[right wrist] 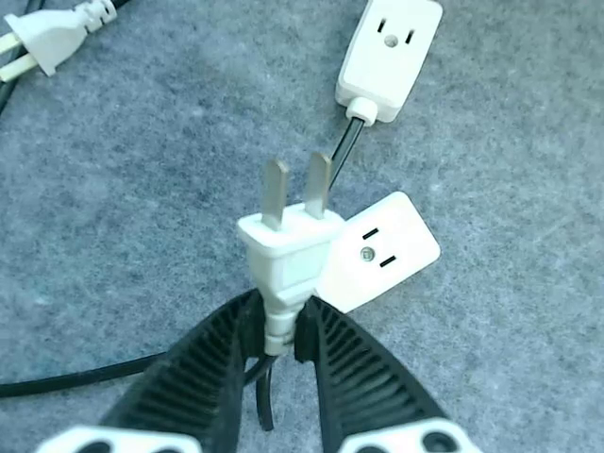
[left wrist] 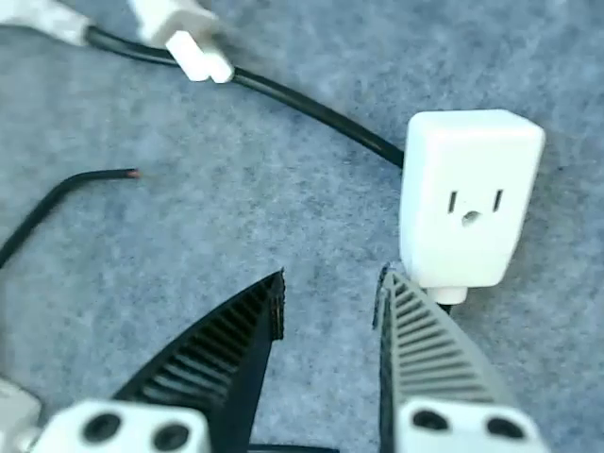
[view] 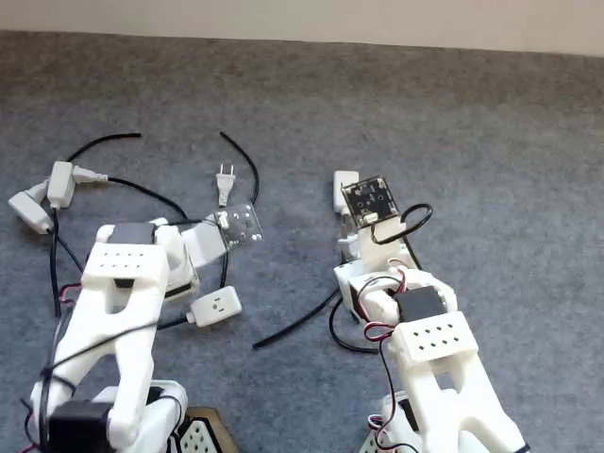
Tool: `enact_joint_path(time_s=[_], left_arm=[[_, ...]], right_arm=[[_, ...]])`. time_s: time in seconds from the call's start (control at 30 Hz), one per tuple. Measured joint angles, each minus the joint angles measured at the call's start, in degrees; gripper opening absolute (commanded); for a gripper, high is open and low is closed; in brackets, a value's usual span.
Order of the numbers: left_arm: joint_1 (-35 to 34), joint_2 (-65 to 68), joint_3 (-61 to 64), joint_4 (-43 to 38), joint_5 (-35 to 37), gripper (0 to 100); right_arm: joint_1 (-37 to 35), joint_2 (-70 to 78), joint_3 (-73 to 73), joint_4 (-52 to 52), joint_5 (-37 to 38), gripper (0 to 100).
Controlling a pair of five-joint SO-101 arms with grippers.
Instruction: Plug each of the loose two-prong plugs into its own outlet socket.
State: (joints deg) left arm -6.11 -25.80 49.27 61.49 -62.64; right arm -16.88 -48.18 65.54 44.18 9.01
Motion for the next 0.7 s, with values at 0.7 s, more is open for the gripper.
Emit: enact_joint_path(time_s=[0.7], left_arm=[[8.97, -2.81, 15.47, -7.65, 8.70, 18]], right_arm=[[0.00, 0.00, 0.00, 0.00, 0.00, 0.5]])
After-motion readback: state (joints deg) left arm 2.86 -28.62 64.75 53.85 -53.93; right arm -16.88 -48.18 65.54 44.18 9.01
